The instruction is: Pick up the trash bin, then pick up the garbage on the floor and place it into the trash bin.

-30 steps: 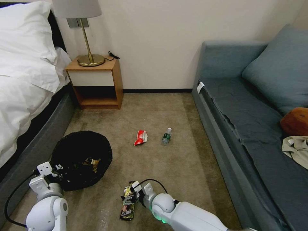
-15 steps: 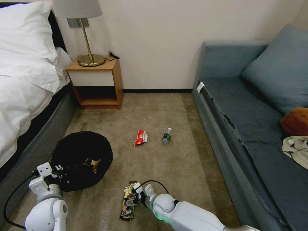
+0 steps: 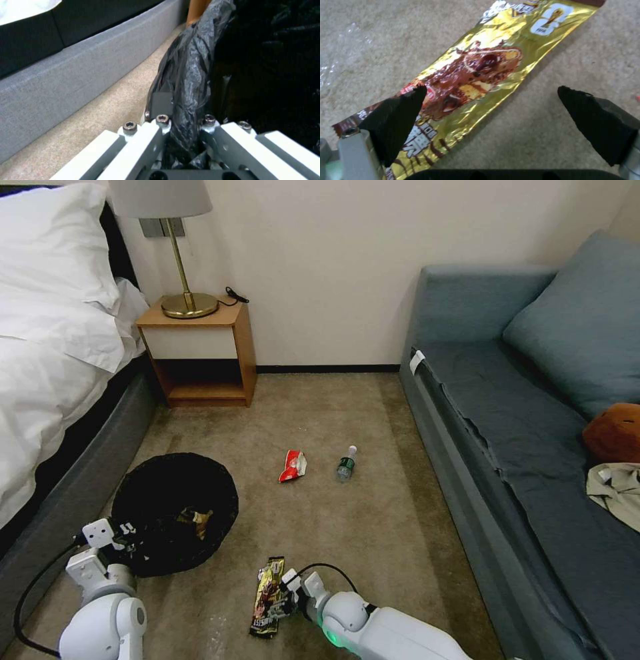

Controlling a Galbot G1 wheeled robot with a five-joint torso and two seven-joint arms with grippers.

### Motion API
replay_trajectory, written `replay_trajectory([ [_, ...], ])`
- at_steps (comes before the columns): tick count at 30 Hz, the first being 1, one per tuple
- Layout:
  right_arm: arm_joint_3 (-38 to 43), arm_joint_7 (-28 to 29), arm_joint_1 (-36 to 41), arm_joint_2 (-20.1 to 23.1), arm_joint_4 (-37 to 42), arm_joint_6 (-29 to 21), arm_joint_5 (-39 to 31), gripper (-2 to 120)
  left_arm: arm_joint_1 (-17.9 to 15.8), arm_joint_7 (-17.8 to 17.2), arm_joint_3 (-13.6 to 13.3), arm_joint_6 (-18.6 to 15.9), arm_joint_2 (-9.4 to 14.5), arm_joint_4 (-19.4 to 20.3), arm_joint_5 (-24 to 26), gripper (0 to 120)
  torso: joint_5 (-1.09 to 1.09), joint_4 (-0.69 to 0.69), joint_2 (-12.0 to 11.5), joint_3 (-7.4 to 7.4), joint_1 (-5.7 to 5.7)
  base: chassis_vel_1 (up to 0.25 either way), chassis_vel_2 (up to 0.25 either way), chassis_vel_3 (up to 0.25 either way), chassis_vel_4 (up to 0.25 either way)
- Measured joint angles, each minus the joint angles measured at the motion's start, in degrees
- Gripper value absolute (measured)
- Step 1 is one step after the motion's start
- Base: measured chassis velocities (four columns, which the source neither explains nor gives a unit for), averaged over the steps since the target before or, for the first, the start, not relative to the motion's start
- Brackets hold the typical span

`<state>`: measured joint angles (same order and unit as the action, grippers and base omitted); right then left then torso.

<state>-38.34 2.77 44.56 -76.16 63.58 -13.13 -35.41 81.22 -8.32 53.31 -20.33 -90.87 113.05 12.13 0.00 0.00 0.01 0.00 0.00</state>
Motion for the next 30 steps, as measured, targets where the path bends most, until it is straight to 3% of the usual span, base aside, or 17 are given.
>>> replay_trajectory([
  [14,-0.58,-1.77,0.25,0.22,-1.35,0.08,0.61,97,0.82,0.94,0.25,0.9,-1.2,0.63,0.29,2,0.01,0.0,-0.01,0.0,0.0,0.0,0.0,0.0,0.0],
  [23,-0.62,-2.49,0.8,0.57,-1.25,0.66,1.48,66,1.44,1.23,0.49,1.24,-1.3,1.43,0.58,2,-0.06,-0.06,0.0,-0.01,0.0,0.0,0.0,0.0,0.0],
  [28,-1.44,-3.0,0.68,0.38,-0.59,0.6,1.26,54,1.49,1.26,0.58,1.26,-1.31,1.57,0.61,2,0.01,0.03,0.0,0.0,0.0,0.0,0.0,0.0,0.0],
  [30,-1.85,-3.12,0.69,0.56,0.04,0.46,1.08,42,1.55,1.26,0.59,1.28,-1.32,1.58,0.62,2,0.02,0.03,0.0,0.0,0.0,0.0,0.0,0.0,0.0],
])
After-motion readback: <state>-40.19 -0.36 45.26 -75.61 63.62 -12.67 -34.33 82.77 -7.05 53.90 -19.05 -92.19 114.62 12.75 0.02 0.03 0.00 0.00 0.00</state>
